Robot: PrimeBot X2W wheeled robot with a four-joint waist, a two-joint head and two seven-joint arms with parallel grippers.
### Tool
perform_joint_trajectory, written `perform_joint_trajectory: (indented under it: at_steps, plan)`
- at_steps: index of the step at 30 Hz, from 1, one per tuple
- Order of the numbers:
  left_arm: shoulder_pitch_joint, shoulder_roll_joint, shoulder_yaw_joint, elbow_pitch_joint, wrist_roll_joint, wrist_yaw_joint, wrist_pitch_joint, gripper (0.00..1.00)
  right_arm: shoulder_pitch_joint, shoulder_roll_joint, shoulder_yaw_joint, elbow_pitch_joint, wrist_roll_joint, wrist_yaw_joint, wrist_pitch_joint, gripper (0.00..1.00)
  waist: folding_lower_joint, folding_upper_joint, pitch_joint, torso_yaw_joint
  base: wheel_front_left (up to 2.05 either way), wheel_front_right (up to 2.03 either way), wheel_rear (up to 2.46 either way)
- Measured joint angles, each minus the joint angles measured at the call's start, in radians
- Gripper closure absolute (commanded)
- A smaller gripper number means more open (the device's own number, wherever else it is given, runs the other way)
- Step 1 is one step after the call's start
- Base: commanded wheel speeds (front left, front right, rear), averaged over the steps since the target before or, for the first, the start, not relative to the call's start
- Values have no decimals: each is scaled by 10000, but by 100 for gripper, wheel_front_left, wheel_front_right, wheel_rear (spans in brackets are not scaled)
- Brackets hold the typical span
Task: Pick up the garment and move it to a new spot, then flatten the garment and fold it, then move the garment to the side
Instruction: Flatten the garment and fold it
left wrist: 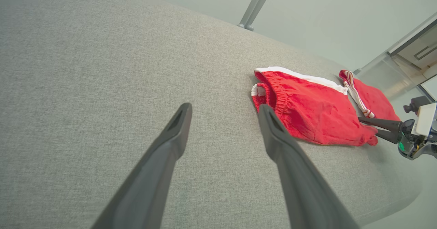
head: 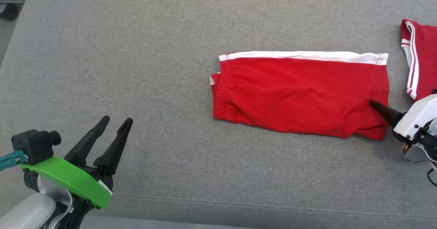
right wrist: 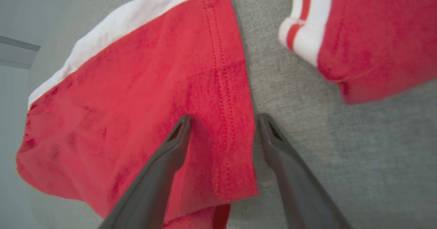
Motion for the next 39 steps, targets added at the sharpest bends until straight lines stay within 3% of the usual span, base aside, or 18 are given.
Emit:
perform_joint_trajectory:
  at_steps: [6,7,9,20,28,36,39]
  plan:
    - [-2,-113,90,79,0,0,0,0,-343,205,171,96,2,-2,255,0,-1,0,7,452,0,0,0]
    - [-2,-142,90,77,0,0,0,0,-411,263,217,92,2,-2,293,11,0,0,1,518,0,0,0]
    - [-1,-194,98,79,0,0,0,0,-526,353,295,96,-4,-2,399,99,-1,0,-12,638,0,0,0]
    - [201,-211,548,270,-2,0,-13,0,-609,359,201,255,19,123,556,100,0,0,-129,640,0,0,0]
    - [277,-257,644,203,-2,0,-15,0,-620,-368,-313,190,309,244,558,100,0,0,-318,286,0,0,0]
    - [338,-380,637,-2,2,2,4,0,-1196,-759,130,-1732,-167,738,1060,100,0,0,-367,160,0,0,0]
    - [330,-516,531,-138,94,2,144,0,-1492,-782,506,-2435,-525,734,1384,100,0,0,-307,222,0,0,0]
